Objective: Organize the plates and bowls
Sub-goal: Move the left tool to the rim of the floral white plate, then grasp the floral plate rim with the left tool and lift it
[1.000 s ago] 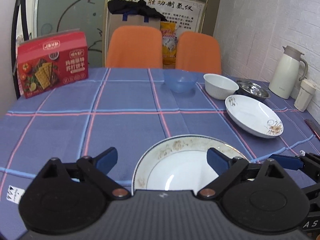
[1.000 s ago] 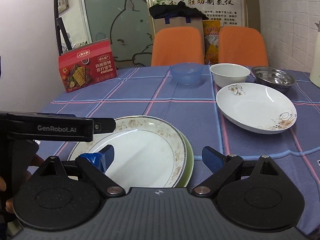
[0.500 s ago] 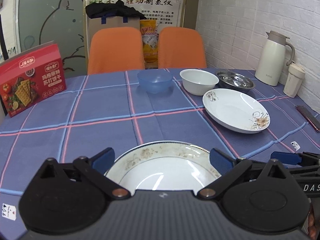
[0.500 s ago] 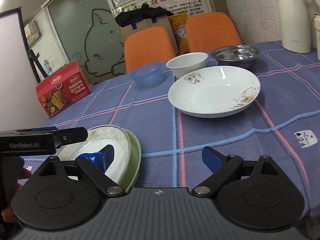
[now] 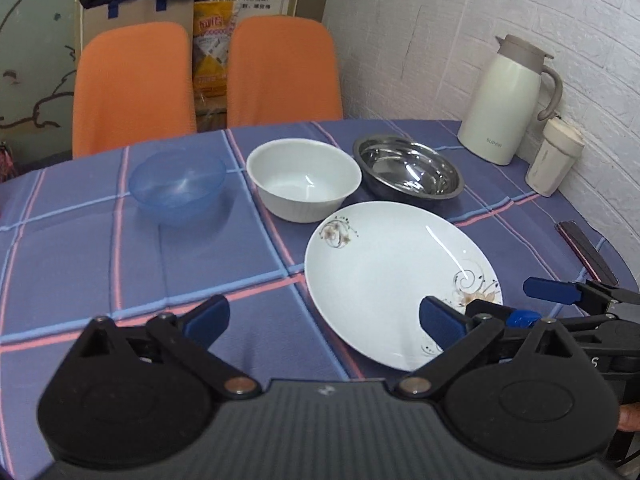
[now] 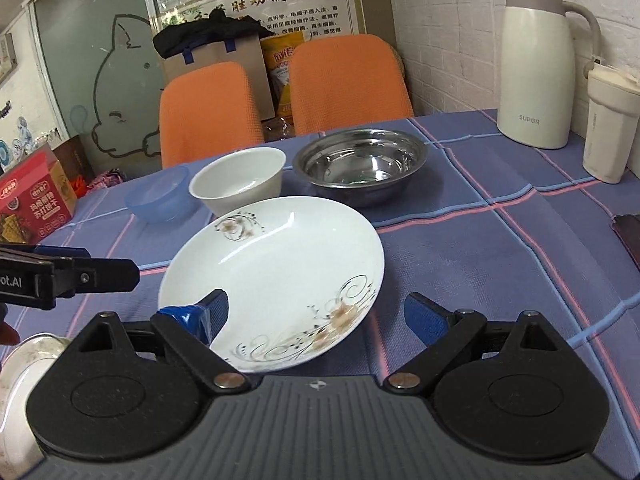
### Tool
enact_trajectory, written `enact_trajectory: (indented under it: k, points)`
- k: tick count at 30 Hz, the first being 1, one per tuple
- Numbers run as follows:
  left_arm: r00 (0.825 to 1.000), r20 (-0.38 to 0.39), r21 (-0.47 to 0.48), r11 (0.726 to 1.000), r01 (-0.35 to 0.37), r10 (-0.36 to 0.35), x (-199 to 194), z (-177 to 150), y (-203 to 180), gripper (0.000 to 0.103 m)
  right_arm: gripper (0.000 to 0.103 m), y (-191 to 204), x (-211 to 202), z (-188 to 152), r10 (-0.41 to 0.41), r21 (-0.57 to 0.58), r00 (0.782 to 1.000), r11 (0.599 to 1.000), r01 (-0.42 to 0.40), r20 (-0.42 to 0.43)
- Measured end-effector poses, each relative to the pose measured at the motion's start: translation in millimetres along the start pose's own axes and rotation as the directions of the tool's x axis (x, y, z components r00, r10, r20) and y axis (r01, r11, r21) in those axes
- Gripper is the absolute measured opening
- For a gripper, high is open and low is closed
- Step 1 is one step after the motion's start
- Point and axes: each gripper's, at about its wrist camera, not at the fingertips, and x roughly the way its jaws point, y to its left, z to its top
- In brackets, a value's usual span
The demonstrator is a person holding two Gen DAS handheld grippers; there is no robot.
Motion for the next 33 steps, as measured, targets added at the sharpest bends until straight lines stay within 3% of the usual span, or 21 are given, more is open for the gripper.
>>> enact_trajectory:
  k: [5,12,17,22,25,33]
  points:
    - [0.998,-0.063,-0.032,0.999,0.021,-0.023,39.0,16.9,2.9,0.100,0.082,-8.9,26.8,5.6,-0.009,-0.011,0.998,1.000,0.009,-0.057]
    - [0.995,-0.101,-0.030,0.999,-0.014,0.011,68.9,20.8,4.6,0.100,0.083,-4.2,44.0,5.5,0.001,-0.027,0.995,1.000,-0.004,-0.098]
    - [0.996,-0.079,0.006,1.000,-0.029,0.029,76.9,18.3,-2.7,0.099,0.083,3.0,46.5,4.2,-0.021,-0.078,0.996,0.997,0.015,-0.084]
    - [0.992,-0.118,0.023,0.999,-0.049,0.052,87.1,15.6,-5.4,0.098,0.085,7.3,46.2,-2.8,-0.020,-0.112,0.999,0.994,0.015,-0.042]
    - [0.987,-0.137,0.079,0.994,-0.074,0.085,90.6,17.0,-11.9,0.097,0.086,9.3,48.5,-2.2,-0.012,-0.117,0.999,0.993,0.008,-0.035]
    - [0.985,-0.151,0.071,0.995,-0.070,0.080,91.3,18.1,-12.0,0.096,0.087,14.6,51.1,-4.0,0.000,-0.126,1.000,0.992,-0.003,-0.022]
